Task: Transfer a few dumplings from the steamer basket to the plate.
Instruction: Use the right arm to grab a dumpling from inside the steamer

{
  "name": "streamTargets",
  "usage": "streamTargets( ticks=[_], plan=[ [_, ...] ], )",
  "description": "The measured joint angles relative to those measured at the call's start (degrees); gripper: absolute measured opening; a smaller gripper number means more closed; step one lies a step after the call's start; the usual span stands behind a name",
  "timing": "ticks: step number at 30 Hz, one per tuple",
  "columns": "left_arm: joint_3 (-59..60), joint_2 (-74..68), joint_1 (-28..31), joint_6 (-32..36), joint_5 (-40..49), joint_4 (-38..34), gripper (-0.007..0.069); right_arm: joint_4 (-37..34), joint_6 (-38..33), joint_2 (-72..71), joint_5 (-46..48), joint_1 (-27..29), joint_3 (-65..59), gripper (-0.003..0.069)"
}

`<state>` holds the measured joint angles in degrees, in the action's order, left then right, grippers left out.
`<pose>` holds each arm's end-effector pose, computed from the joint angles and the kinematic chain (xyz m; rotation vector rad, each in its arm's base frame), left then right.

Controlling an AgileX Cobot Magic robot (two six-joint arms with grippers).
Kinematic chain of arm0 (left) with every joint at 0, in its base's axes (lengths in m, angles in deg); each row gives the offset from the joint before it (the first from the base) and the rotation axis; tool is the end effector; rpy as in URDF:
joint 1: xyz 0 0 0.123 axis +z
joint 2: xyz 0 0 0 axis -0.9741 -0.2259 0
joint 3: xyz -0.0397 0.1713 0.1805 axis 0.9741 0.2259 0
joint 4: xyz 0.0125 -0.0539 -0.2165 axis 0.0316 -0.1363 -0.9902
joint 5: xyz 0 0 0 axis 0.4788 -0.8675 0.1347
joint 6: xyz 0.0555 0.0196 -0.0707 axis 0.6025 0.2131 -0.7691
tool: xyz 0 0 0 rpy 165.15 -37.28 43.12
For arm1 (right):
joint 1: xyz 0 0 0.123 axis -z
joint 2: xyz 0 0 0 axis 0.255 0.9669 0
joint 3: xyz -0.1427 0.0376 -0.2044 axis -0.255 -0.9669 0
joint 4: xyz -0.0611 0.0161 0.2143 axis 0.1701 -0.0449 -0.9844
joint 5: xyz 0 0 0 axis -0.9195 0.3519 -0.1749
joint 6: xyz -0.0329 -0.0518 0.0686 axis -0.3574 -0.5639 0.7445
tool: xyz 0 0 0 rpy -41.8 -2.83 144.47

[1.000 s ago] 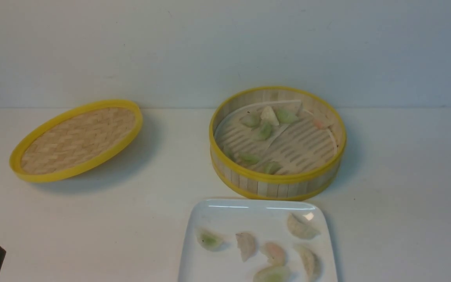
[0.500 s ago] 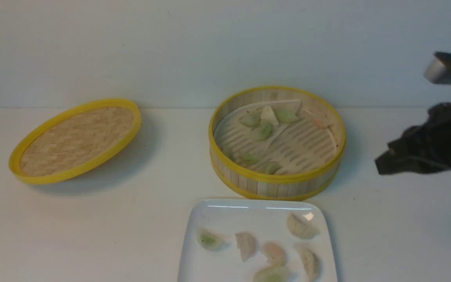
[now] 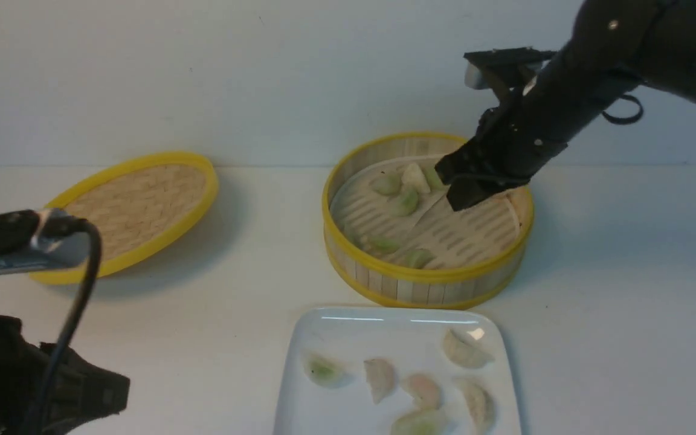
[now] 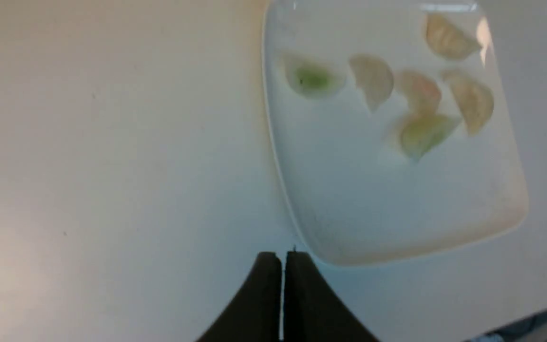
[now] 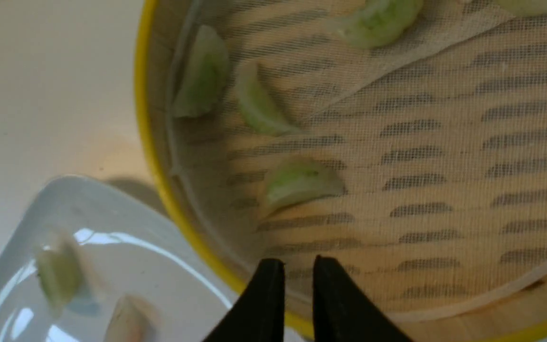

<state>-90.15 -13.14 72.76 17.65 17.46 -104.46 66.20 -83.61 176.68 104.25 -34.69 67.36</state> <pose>0.1316 -0.0492 0.2721 0.1258 2.5871 -0.6402 0.3534 0.1549 0.2399 -0.6773 2.7606 0.4505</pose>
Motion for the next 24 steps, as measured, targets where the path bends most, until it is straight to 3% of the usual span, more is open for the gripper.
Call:
streamTargets(
  ticks=[4,7,10,13,16,19,21,24],
  plan=[
    [0.0,-1.8,0.0,1.5,1.3,-1.4,-0.0006,3.8,3.3,4.7,0.9,-2.0,4.3,0.0238],
    [0.0,-1.8,0.0,2.7,1.3,-1.5,-0.0006,6.4,5.7,9.4,0.7,-4.1,7.1,0.0386],
    [-0.1,-1.8,0.0,2.9,2.0,-1.6,-0.0006,7.4,7.7,13.2,0.3,-4.9,8.4,0.0468],
    [-0.1,-1.8,0.0,2.9,2.5,-1.6,-0.0006,7.7,10.1,16.2,0.2,-4.9,9.2,0.0506],
    [-0.1,-1.8,0.0,2.9,2.4,-1.6,-0.0006,7.7,12.0,17.3,0.1,-4.9,9.6,0.0510],
    [-0.1,-1.8,0.0,2.9,2.2,-1.6,-0.0006,7.7,13.0,17.7,-0.2,-4.9,9.9,0.0424],
    [-0.7,-1.8,0.0,2.9,2.1,-1.5,-0.0006,7.4,13.0,17.7,-0.3,-4.8,10.0,0.0323],
    [-3.1,-1.8,0.0,3.0,2.1,-0.9,-0.0006,7.1,12.5,17.6,-0.4,-4.7,10.0,0.0318]
  ],
)
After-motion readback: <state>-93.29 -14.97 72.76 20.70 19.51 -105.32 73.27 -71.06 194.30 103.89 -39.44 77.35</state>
